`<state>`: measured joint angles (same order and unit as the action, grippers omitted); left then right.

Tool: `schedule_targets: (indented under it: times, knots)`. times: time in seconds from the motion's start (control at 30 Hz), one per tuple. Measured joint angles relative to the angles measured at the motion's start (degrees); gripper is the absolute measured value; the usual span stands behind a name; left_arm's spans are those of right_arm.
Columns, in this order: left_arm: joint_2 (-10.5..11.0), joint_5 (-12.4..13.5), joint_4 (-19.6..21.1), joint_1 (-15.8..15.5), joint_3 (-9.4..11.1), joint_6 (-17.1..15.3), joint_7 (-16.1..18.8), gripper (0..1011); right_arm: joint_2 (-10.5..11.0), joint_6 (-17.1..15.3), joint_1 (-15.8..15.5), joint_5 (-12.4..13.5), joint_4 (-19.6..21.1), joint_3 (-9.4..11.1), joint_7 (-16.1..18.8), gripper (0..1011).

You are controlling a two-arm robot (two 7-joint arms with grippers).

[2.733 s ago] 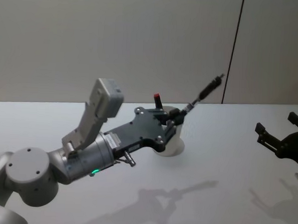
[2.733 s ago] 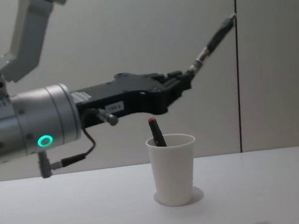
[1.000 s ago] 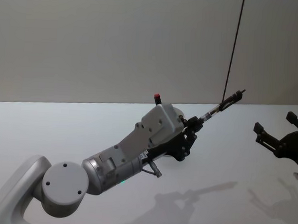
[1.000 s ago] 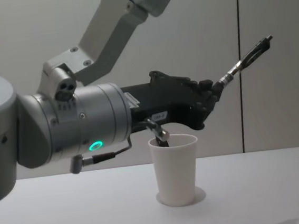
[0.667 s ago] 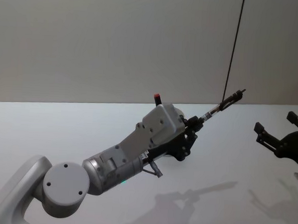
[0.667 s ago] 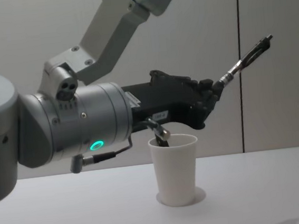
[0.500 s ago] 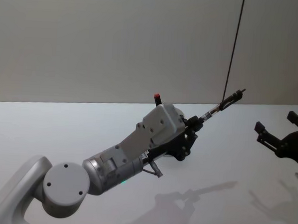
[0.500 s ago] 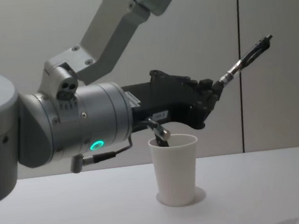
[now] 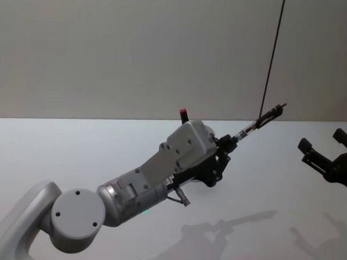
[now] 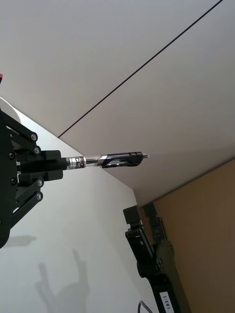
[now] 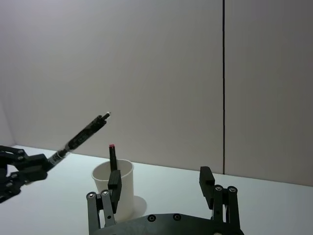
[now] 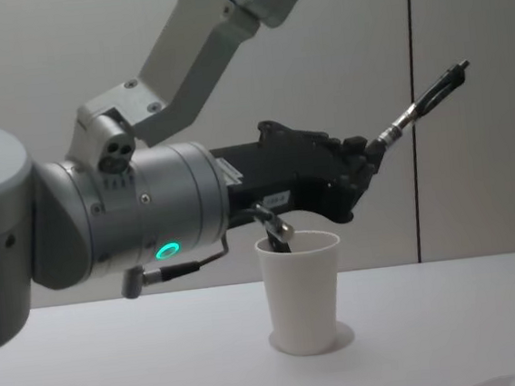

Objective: Place the pen into the pen holder.

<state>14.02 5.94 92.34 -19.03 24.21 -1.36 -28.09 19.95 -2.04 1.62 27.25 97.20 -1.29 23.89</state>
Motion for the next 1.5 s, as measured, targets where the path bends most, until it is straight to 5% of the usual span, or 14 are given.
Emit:
schedule_targets:
  times: [0.87,1.5]
  knots:
    - [0.0,0.0,0.0,0.0,0.0,0.0,0.1,123,-1.4,-1.4,0.5,20.8,-2.7,-0.3,10.9,1001]
    - [0.0,0.0,0.0,0.0,0.0,0.0,0.1,122,-5.6,-3.3,4.4,27.7,-6.7,-3.7,10.2,1002]
